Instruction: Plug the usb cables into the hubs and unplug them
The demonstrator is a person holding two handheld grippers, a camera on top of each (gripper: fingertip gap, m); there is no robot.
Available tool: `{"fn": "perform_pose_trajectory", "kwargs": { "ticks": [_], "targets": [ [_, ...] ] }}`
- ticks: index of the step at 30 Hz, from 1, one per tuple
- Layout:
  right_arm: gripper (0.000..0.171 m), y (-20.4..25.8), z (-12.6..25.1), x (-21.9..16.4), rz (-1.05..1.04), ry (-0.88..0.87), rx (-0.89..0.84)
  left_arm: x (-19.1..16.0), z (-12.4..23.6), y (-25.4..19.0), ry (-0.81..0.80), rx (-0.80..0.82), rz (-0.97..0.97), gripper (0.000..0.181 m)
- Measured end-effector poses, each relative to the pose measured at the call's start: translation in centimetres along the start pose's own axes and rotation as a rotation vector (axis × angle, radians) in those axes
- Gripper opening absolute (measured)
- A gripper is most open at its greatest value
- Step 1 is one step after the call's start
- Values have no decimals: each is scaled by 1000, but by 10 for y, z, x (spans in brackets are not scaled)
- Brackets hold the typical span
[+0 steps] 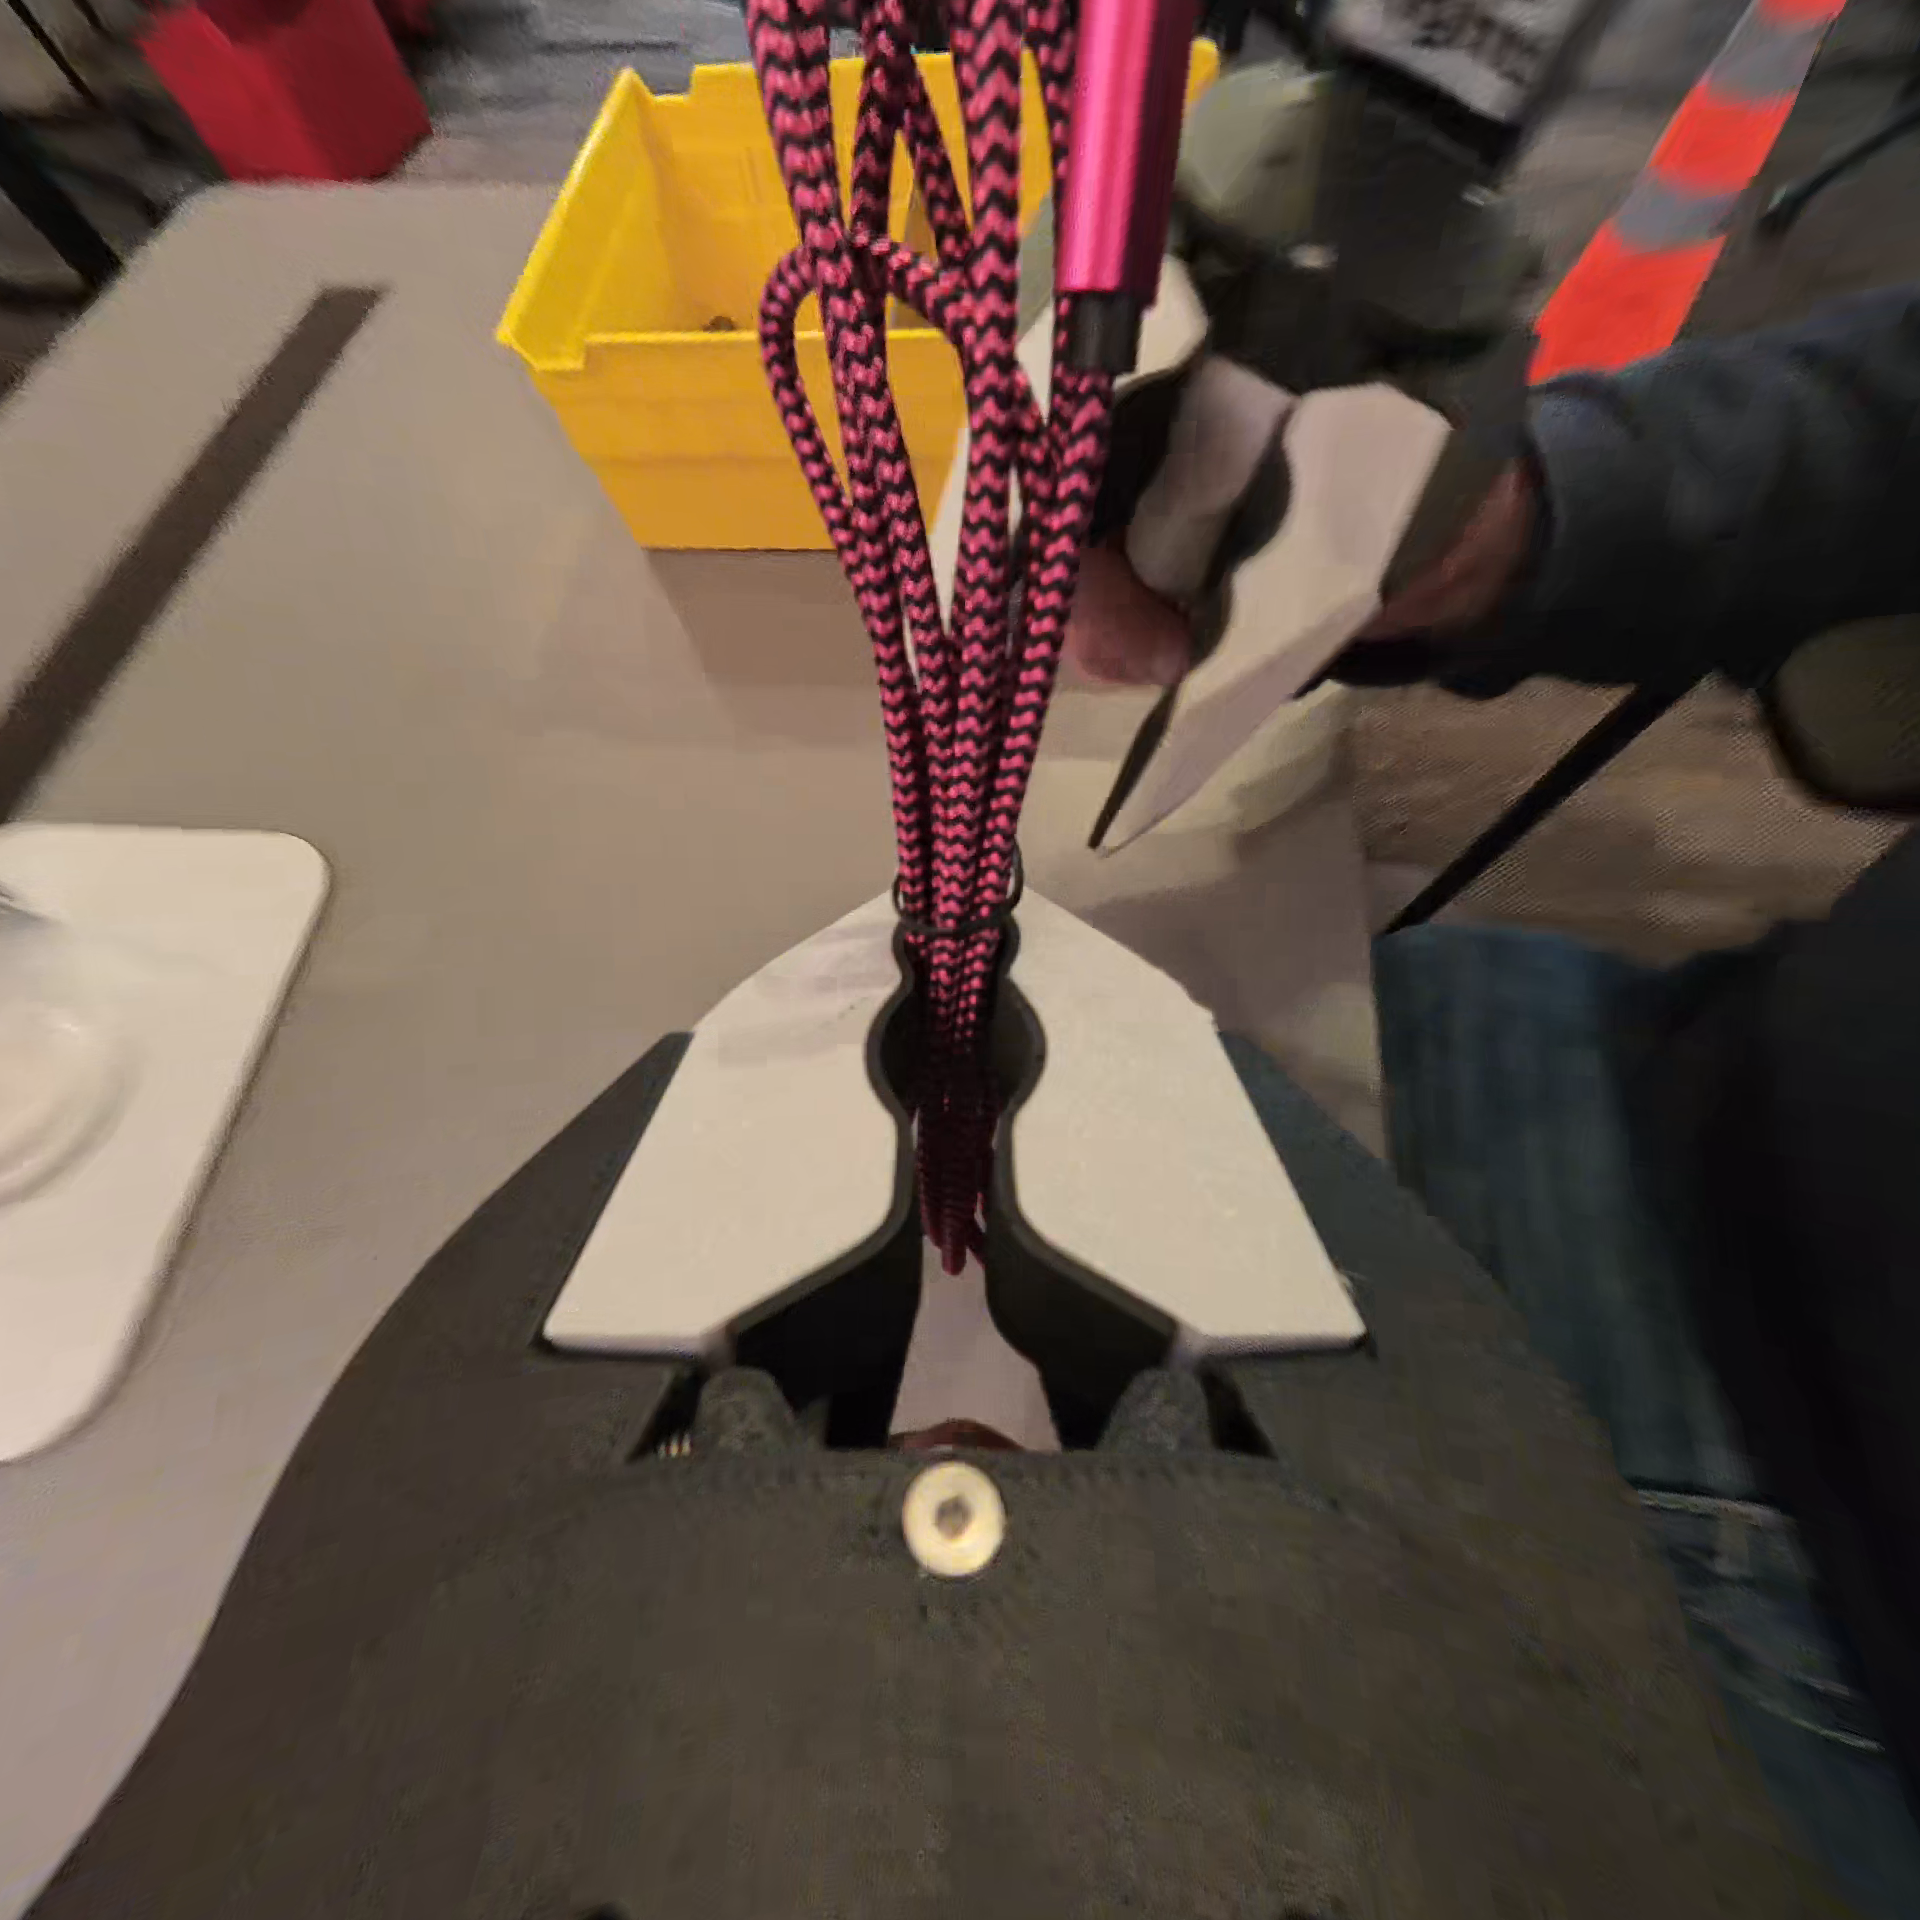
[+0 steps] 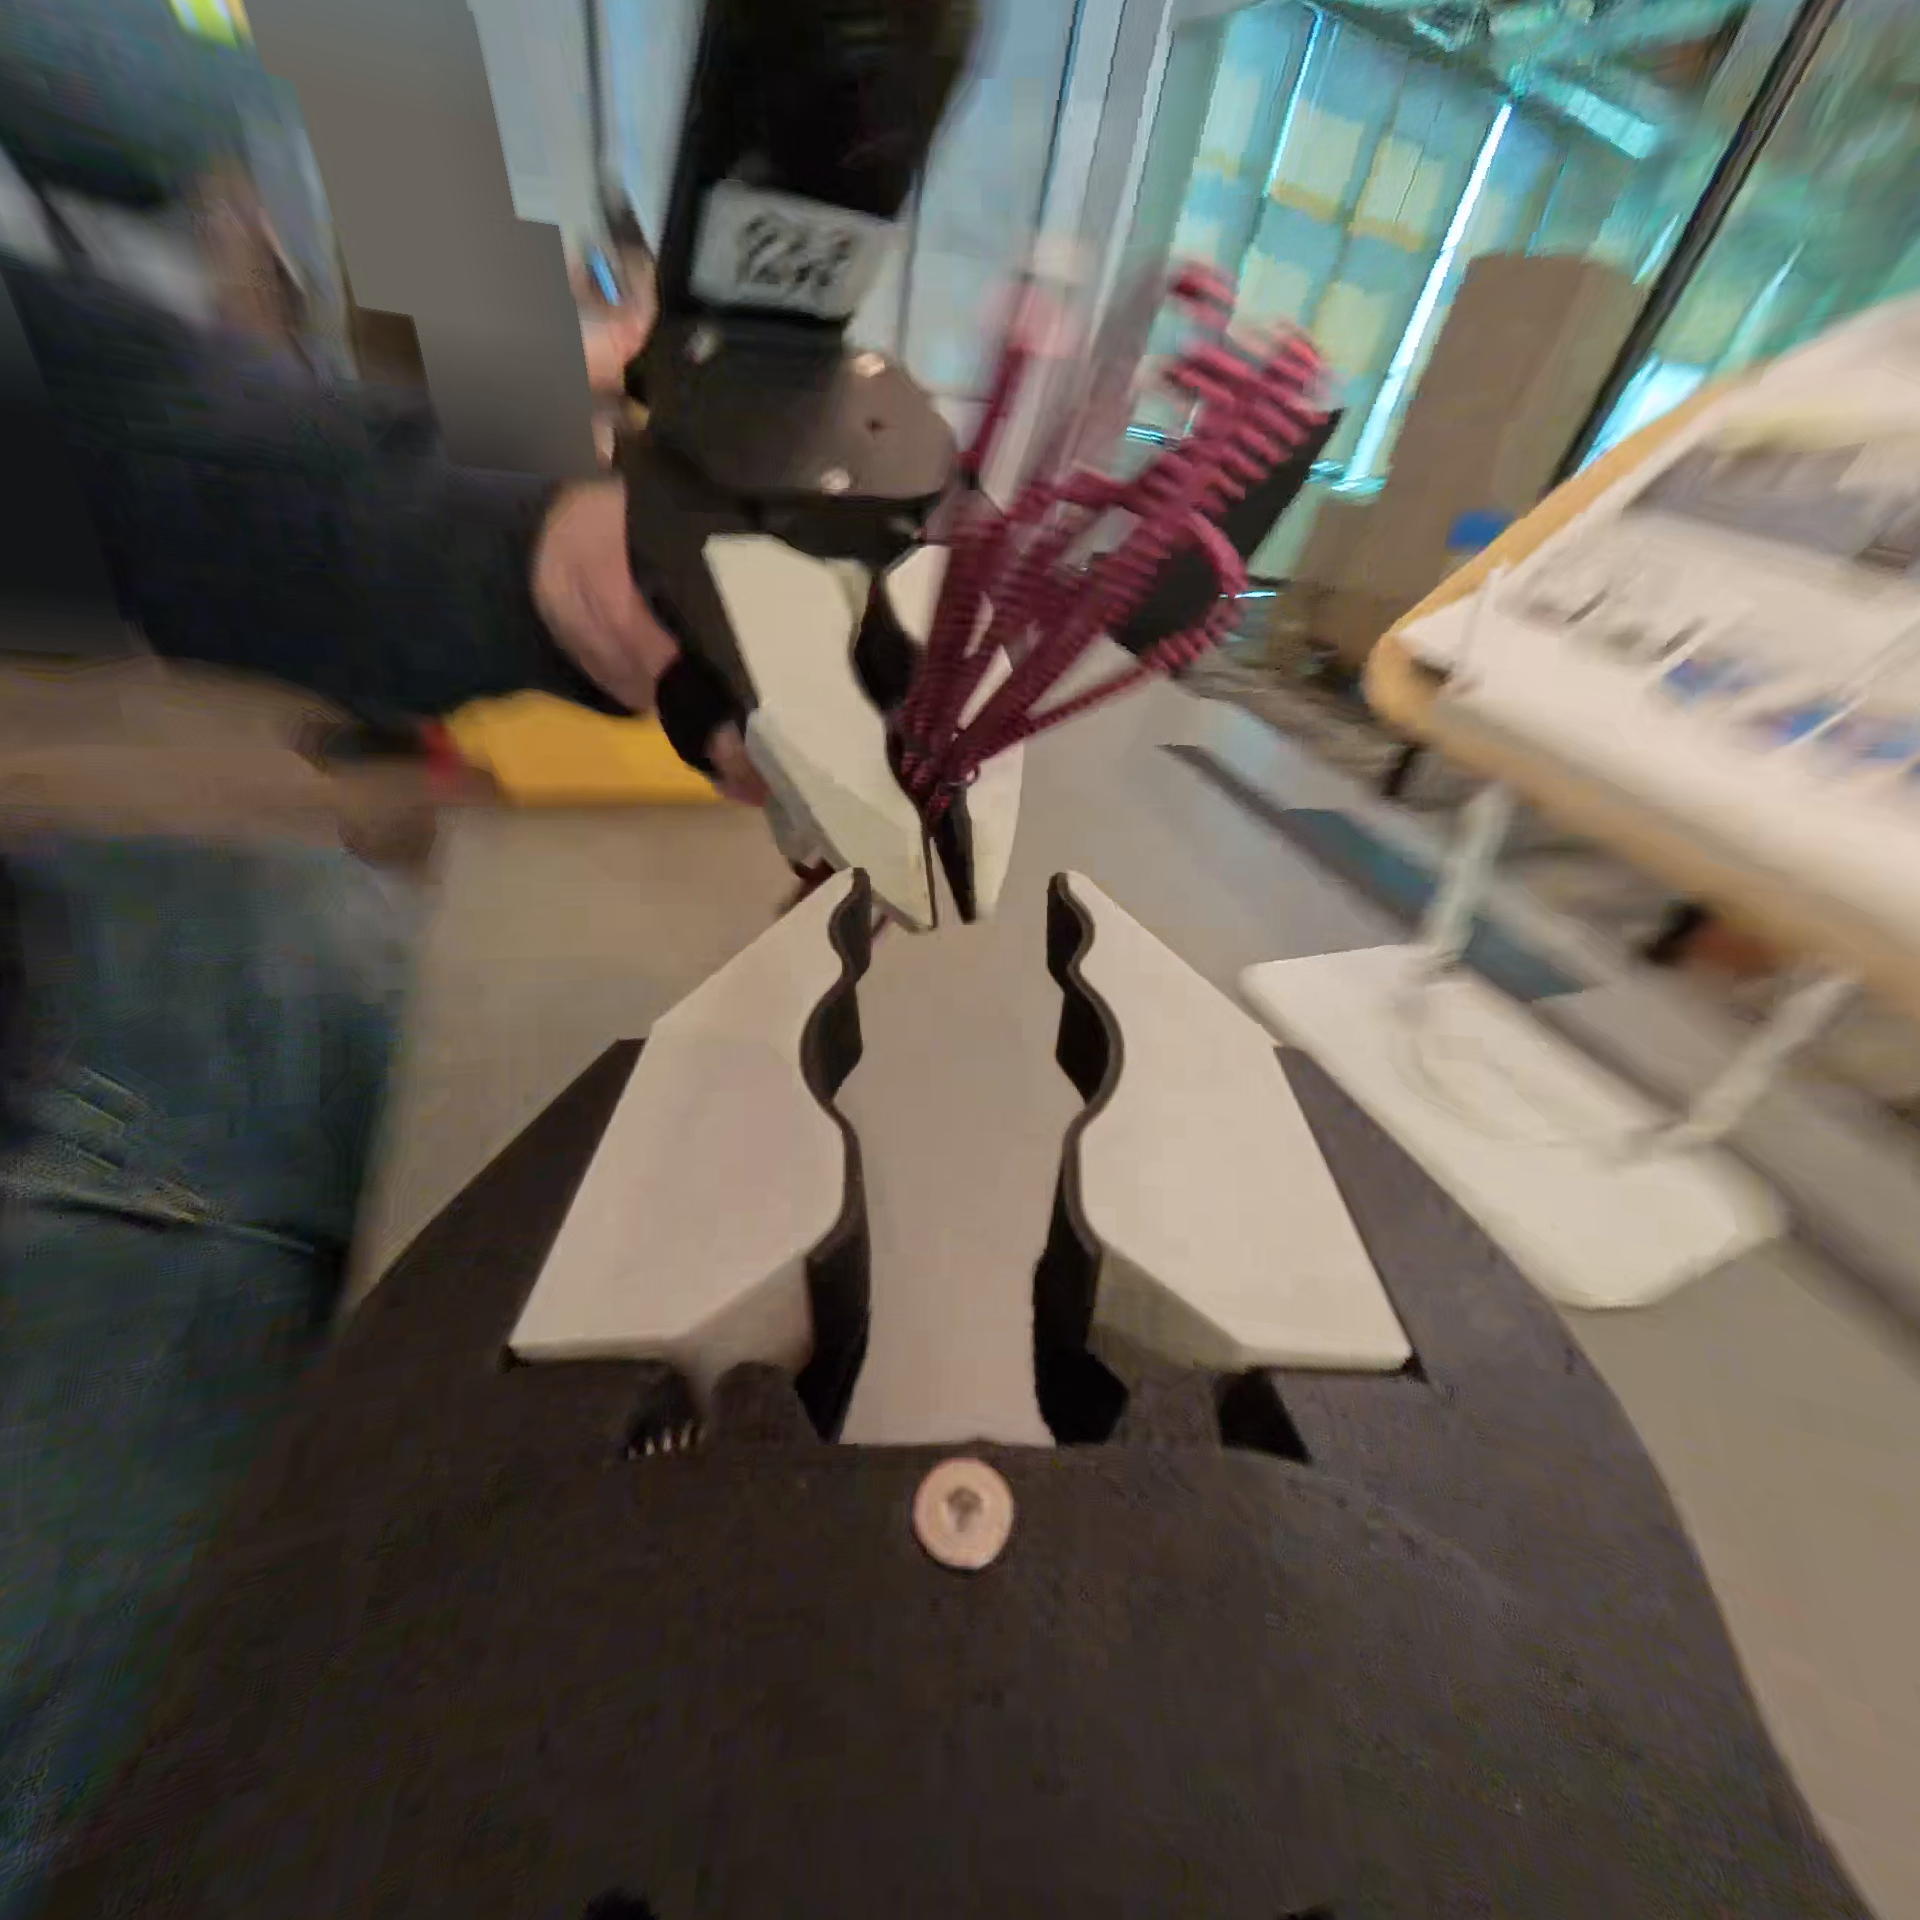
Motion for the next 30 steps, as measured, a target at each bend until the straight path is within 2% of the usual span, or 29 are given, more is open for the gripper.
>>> {"fn": "perform_pose_trajectory", "kwargs": {
  "ticks": [5, 7, 9, 15, 22, 26, 30],
  "targets": [
    [25, 13, -3, 17, 722, 234, -180, -10, -8, 1, 47, -141, 297, 7],
    [19, 14, -7, 11, 914, 353, -197, -12, -11, -1, 67, -184, 368, 7],
    [18, 12, -8, 6, 1009, 399, -207, -10, -10, -2, 56, -229, 434, 7],
    [8, 17, -12, 5, 1163, 425, -215, -7, -13, -7, 43, -342, 565, 7],
    [1, 18, -13, 2, 1216, 422, -219, -6, -14, -9, 34, -399, 623, 7],
    [0, 15, -12, 3, 1142, 441, -220, -7, -16, -9, 38, -395, 624, 8],
    [0, 7, -10, 5, 935, 442, -224, -6, -17, -7, 37, -356, 588, 8]
  ]
}}
Point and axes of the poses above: each gripper's, where its closed fingertips meet, z back along the fingers, x out of its top, y = z × x across the jaws, the point moved 5 cm from there along z, back along the fingers, and after that the axes turned 1 degree about x, right-handed, at the moved point
